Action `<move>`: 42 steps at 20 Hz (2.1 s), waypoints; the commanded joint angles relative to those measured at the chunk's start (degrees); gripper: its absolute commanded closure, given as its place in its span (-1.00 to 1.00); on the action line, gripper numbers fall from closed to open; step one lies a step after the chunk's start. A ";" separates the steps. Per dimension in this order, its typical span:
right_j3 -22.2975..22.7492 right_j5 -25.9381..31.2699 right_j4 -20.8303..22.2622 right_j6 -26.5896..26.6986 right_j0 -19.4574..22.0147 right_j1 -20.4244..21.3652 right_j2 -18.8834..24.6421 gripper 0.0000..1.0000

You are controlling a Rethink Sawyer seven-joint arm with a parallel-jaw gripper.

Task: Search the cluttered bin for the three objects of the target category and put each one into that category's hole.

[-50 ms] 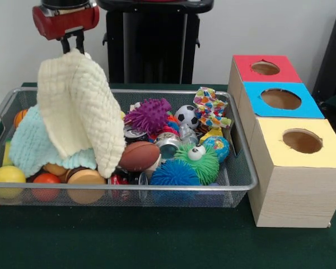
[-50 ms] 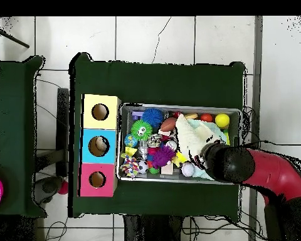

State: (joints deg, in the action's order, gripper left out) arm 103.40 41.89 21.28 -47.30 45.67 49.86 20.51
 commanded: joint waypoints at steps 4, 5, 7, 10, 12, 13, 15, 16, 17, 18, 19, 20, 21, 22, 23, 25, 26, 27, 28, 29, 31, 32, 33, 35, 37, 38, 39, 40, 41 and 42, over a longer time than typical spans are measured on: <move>-0.59 -1.05 -3.04 0.28 1.47 -1.49 7.80 -1.00; -0.45 -0.49 -3.77 -1.38 1.09 -1.36 7.36 -1.00; -0.39 -0.30 -4.11 -3.76 0.25 -1.02 6.46 -1.00; 0.01 2.38 -6.22 -6.77 -0.86 -0.87 5.43 -1.00; 0.72 4.99 -8.55 -9.47 -1.95 -0.54 4.46 -1.00; 1.70 4.89 -10.39 -10.94 -2.18 -0.31 4.45 -1.00; 2.91 3.87 -12.61 -12.72 -2.70 -0.10 4.03 -1.00; 3.69 2.79 -13.78 -13.57 -2.87 -0.01 3.91 -1.00; 4.73 1.56 -14.27 -13.43 -2.96 0.15 3.88 -1.00; 5.17 0.77 -14.42 -13.04 -3.23 0.27 3.76 -1.00; 6.04 -0.84 -15.00 -13.54 -3.48 0.27 3.51 -1.00; 6.92 -2.45 -15.58 -14.05 -3.72 0.27 3.26 -1.00; 7.94 -4.56 -16.12 -15.13 -4.13 0.03 2.83 -1.00; 8.40 -5.49 -16.47 -15.59 -4.56 -0.08 2.44 -1.00; 9.40 -7.12 -16.69 -16.39 -5.13 -0.02 2.01 -1.00; 11.26 -10.04 -17.70 -17.33 -5.58 0.21 1.84 -1.00; 11.75 -10.86 -18.05 -17.45 -5.81 0.30 1.73 -1.00; 12.84 -12.67 -18.56 -18.01 -6.12 0.44 1.84 -1.00; 13.27 -13.49 -18.96 -18.00 -6.28 0.39 1.84 -1.00; 14.36 -15.67 -19.70 -18.61 -6.43 0.02 2.16 -1.00; 15.18 -18.18 -20.51 -18.72 -6.72 -0.65 2.45 -1.00; 15.65 -19.71 -20.90 -18.83 -6.86 -1.06 2.72 -1.00; 16.33 -21.78 -21.36 -18.69 -6.75 -1.56 3.46 -1.00; 17.27 -25.03 -21.92 -18.35 -6.47 -2.28 4.55 -1.00; 18.07 -28.93 -22.28 -18.16 -5.83 -3.49 6.04 -1.00; 18.20 -30.06 -22.41 -18.07 -5.70 -3.91 6.33 -1.00; 18.52 -31.60 -22.42 -18.17 -5.50 -4.46 6.61 -1.00; 18.71 -32.47 -22.62 -18.27 -5.42 -4.78 6.72 -1.00; 18.98 -33.36 -22.83 -18.46 -5.35 -5.03 6.87 -1.00; 19.25 -34.25 -23.04 -18.66 -5.27 -5.29 7.02 -1.00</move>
State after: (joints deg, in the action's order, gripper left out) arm 117.72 12.89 1.03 -47.41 39.43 48.64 23.68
